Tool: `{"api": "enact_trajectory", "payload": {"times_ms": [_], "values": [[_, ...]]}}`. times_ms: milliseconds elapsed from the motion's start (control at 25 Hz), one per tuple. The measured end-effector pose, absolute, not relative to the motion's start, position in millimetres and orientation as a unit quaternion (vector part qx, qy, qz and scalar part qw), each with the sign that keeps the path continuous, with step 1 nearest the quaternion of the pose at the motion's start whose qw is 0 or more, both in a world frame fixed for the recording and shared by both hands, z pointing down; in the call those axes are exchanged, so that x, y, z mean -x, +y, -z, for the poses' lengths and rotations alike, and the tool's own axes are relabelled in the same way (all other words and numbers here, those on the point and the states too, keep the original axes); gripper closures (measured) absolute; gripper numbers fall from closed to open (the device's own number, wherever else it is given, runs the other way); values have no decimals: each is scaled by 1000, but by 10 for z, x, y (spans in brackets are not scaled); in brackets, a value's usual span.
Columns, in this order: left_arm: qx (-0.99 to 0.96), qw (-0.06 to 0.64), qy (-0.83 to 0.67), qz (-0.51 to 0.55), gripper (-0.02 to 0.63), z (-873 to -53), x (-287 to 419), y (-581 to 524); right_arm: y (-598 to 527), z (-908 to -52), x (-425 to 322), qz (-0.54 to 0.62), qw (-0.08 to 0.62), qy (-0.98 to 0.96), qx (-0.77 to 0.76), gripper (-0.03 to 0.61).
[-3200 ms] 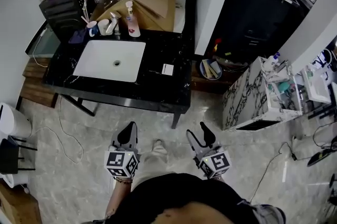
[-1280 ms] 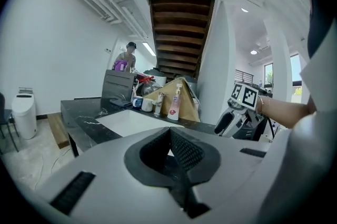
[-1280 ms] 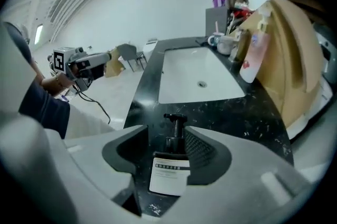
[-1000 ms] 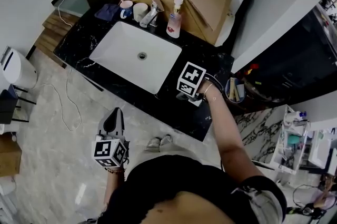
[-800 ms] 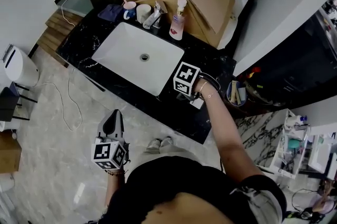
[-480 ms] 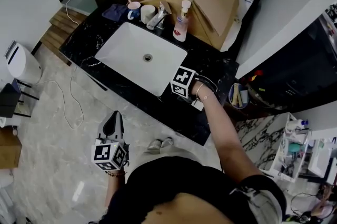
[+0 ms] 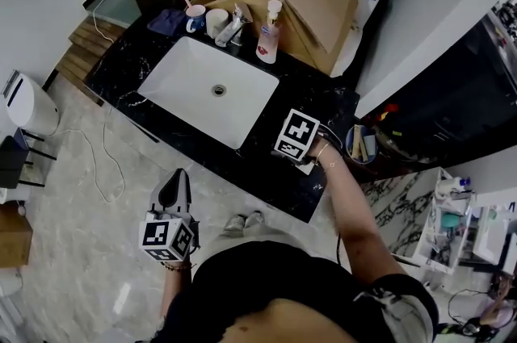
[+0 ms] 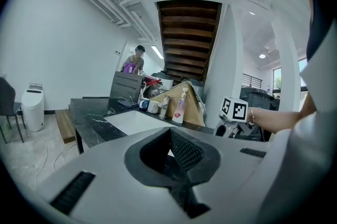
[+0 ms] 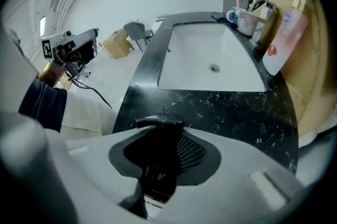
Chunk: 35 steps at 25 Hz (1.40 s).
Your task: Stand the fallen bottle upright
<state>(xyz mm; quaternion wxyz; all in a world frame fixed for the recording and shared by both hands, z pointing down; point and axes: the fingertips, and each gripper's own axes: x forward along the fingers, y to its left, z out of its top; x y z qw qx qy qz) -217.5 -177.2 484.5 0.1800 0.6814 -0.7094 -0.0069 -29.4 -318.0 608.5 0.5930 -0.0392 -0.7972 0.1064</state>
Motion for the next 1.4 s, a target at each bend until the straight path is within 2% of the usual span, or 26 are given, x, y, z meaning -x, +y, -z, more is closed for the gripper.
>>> {"api": "enact_trajectory", "payload": {"times_ms": [200,400,520,720,1000,1280,1400], "values": [[-689,185,-701,-1,612,-4892,2141,-1840,-3215,-5751,122,-92,490,-865,-51,471],[-705,179,-686,-2,612,-4864,2034,-1952,-3501,-5334,-29,-54,307,-924,-223,479],[-715,174,-677,-4,612,-4834,1957,-2002,-3627,-5200,-123,7,224,-919,-325,479],[-715,172,-677,-10,612,-4805,1951,-1983,-3729,-5139,-241,21,84,-908,-411,479],[-702,168,-692,-16,612,-4795,2057,-1906,-3779,-5285,-289,22,52,-899,-434,479],[-706,171,-687,-16,612,-4831,2027,-1914,-3808,-5321,-296,7,61,-899,-433,474],[-712,171,-680,-13,612,-4822,1992,-1947,-3785,-5323,-302,8,67,-899,-433,453]]}}
